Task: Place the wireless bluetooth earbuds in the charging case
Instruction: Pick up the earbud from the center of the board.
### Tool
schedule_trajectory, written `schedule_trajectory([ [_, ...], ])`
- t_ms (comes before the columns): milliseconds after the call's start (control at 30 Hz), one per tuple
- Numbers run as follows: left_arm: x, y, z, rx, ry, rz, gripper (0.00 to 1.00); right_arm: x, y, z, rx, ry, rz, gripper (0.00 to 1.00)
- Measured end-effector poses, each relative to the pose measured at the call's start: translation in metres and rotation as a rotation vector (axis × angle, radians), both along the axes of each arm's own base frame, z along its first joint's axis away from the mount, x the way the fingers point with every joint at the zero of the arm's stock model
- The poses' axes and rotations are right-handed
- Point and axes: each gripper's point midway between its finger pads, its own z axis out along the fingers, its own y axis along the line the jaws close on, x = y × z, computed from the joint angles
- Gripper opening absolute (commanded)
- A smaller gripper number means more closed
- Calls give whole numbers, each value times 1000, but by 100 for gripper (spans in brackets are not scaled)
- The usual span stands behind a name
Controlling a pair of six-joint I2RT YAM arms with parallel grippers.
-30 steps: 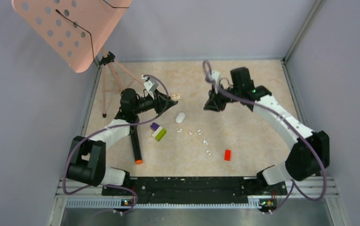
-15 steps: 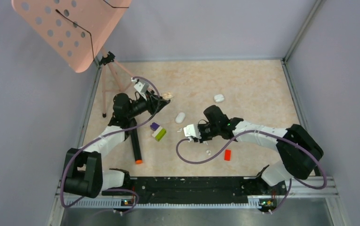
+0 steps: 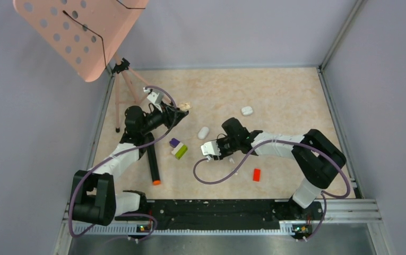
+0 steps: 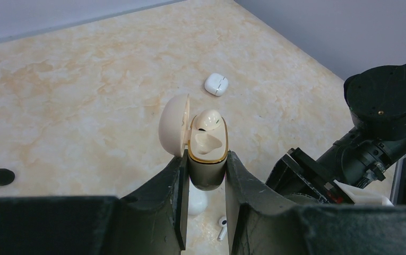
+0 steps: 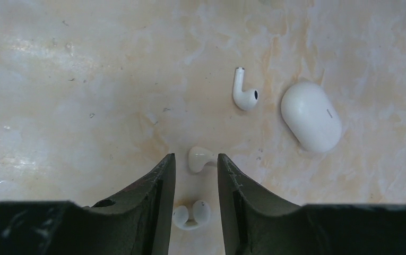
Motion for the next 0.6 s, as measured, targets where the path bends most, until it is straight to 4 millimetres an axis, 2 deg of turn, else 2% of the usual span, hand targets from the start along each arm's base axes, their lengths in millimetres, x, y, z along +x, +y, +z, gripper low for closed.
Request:
schedule_trajectory([
  [367,2,6,-3,1,8,19,0,9,11,-3,-38,18,33,35],
  [600,4,9,-3,1,6,30,0,6,6,-11,-83,42,48,34],
])
